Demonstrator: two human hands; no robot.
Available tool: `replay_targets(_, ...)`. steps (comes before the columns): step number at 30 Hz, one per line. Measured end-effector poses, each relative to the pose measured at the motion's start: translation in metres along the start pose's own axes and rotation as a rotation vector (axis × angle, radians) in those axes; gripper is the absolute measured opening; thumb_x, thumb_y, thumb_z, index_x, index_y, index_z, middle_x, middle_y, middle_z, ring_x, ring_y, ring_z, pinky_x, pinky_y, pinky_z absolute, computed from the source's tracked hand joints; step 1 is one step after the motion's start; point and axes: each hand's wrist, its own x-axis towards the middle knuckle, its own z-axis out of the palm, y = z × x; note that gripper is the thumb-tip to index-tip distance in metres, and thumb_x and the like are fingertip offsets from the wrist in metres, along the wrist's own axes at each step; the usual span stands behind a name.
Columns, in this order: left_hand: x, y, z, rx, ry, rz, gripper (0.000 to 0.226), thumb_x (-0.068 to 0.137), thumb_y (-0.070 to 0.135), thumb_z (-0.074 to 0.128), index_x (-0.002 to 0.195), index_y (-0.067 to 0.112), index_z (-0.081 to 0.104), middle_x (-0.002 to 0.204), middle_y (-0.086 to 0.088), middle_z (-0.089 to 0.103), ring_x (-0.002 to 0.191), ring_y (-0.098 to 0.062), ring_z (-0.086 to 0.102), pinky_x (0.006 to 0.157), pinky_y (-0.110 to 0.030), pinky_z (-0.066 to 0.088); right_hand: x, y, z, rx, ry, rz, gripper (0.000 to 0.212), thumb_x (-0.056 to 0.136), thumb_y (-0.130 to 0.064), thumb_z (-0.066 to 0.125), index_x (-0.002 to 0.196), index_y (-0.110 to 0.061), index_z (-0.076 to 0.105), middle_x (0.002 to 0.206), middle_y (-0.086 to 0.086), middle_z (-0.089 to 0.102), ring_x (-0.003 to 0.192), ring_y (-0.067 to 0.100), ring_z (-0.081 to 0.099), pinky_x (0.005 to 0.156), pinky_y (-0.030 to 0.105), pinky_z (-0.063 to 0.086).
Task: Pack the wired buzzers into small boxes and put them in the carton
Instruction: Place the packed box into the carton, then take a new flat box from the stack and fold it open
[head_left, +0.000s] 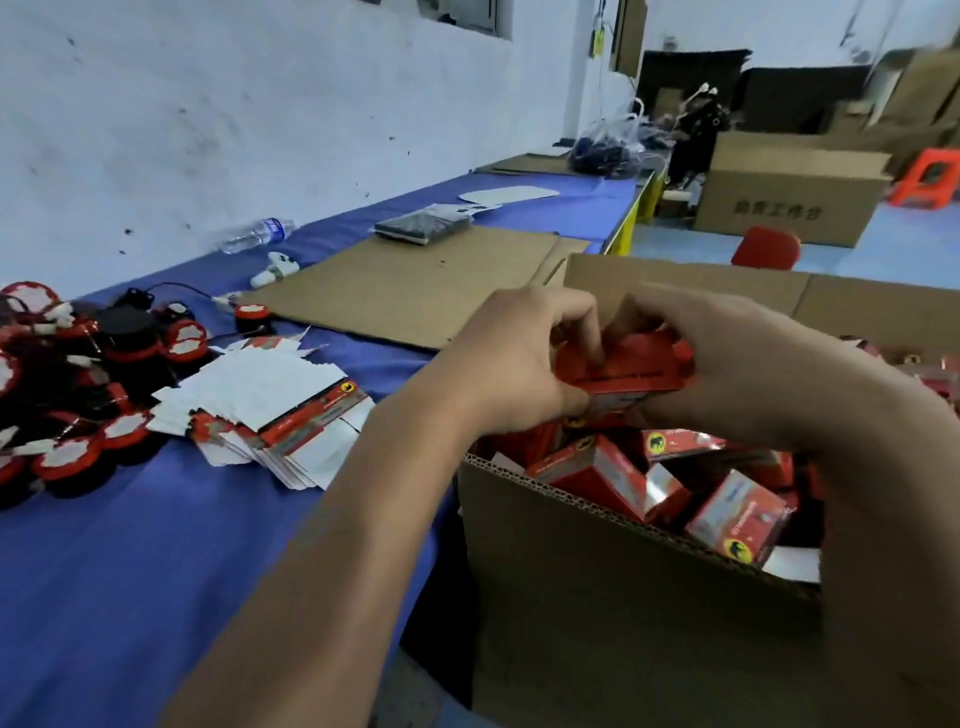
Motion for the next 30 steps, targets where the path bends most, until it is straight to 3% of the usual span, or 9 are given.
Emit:
replay_targets(5, -0.007, 0.003, 0.0, -0.012, -0.055, -0.02, 0.034, 0.073, 0.021, 0.09, 0.071, 0.032, 0.058, 0.106, 0.014, 0.07, 0.106, -0.01, 0.064, 0.093, -0.042, 0.056, -0.005, 0.002, -0.005, -0.013, -0.074, 0.051, 0.05, 0.064, -0.059, 0.079, 0.106, -0.045, 0.056, 0.099, -0.023, 0.06, 0.09, -0.004, 0.055, 0.075, 0.027, 0.047)
replay_targets(8, -0.014, 0.0, 0.003, -0.099, 0.026, -0.016, 0.029, 0.073, 0.025, 0.091, 0.076, 0.028, 0.062, 0.112, 0.009, 0.071, 0.112, -0.011, 0.063, 0.095, -0.043, 0.054, -0.008, -0.002, -0.005, -0.044, -0.051, 0.046, 0.055, 0.064, -0.067, 0.076, 0.111, -0.047, 0.055, 0.103, -0.023, 0.057, 0.093, -0.004, 0.051, 0.074, 0.019, 0.04)
replay_targets(14, -0.03, -0.016, -0.004, -0.291, 0.184, -0.046, 0.022, 0.081, 0.037, 0.083, 0.086, 0.018, 0.074, 0.108, 0.005, 0.073, 0.108, -0.01, 0.067, 0.091, -0.038, 0.058, -0.004, -0.029, -0.008, -0.053, 0.021, 0.066, 0.069, 0.067, -0.072, 0.067, 0.126, -0.039, 0.057, 0.117, -0.012, 0.058, 0.106, 0.011, 0.049, 0.082, 0.033, 0.039)
replay_targets(17, -0.049, -0.047, -0.008, -0.305, 0.365, -0.14, 0.021, 0.086, 0.036, 0.079, 0.086, 0.016, 0.076, 0.095, 0.005, 0.075, 0.096, -0.007, 0.069, 0.083, -0.025, 0.055, 0.001, -0.053, -0.003, 0.001, 0.199, 0.068, 0.058, 0.076, -0.065, 0.068, 0.124, -0.035, 0.061, 0.117, -0.008, 0.061, 0.107, 0.013, 0.05, 0.083, 0.034, 0.041)
replay_targets(19, -0.067, -0.079, -0.007, -0.242, 0.454, -0.314, 0.013, 0.091, 0.027, 0.079, 0.085, 0.016, 0.075, 0.086, 0.008, 0.075, 0.089, -0.009, 0.07, 0.08, -0.023, 0.053, 0.005, -0.079, 0.01, 0.098, 0.369, 0.0, 0.04, 0.084, -0.054, 0.072, 0.117, -0.032, 0.066, 0.11, -0.01, 0.065, 0.107, 0.012, 0.056, 0.084, 0.035, 0.045)
replay_targets(22, -0.096, -0.128, 0.0, -0.099, 0.591, -0.578, 0.021, 0.088, 0.012, 0.073, 0.073, 0.023, 0.064, 0.072, 0.012, 0.065, 0.078, -0.017, 0.064, 0.063, -0.017, 0.041, 0.017, -0.134, 0.053, 0.323, 0.525, -0.195, 0.013, 0.086, -0.037, 0.074, 0.092, -0.027, 0.069, 0.085, -0.013, 0.068, 0.083, 0.012, 0.064, 0.074, 0.037, 0.053)
replay_targets(25, -0.114, -0.16, 0.008, -0.054, 0.663, -0.826, 0.011, 0.09, 0.015, 0.062, 0.083, 0.018, 0.055, 0.082, 0.0, 0.065, 0.075, -0.024, 0.052, 0.058, -0.028, 0.025, 0.047, -0.174, 0.119, 0.412, 0.297, -0.193, 0.011, 0.086, -0.034, 0.068, 0.083, -0.023, 0.069, 0.077, -0.007, 0.069, 0.075, 0.017, 0.065, 0.066, 0.037, 0.054)
replay_targets(28, -0.121, -0.179, 0.01, -0.396, 0.887, -1.007, 0.015, 0.082, 0.01, 0.061, 0.092, 0.0, 0.066, 0.096, -0.022, 0.073, 0.087, -0.042, 0.065, 0.068, -0.031, 0.04, 0.095, -0.184, 0.19, 0.284, 0.105, -0.001, 0.016, 0.091, -0.028, 0.06, 0.101, -0.018, 0.066, 0.104, 0.002, 0.07, 0.1, 0.027, 0.063, 0.073, 0.036, 0.051)
replay_targets(30, -0.123, -0.185, 0.009, -0.47, 0.971, -1.082, 0.019, 0.084, -0.001, 0.057, 0.097, 0.002, 0.07, 0.098, -0.02, 0.074, 0.096, -0.041, 0.068, 0.074, -0.037, 0.052, 0.119, -0.185, 0.226, 0.209, 0.031, 0.064, 0.039, 0.093, -0.037, 0.062, 0.123, -0.014, 0.056, 0.131, 0.01, 0.059, 0.125, 0.031, 0.049, 0.092, 0.04, 0.047)
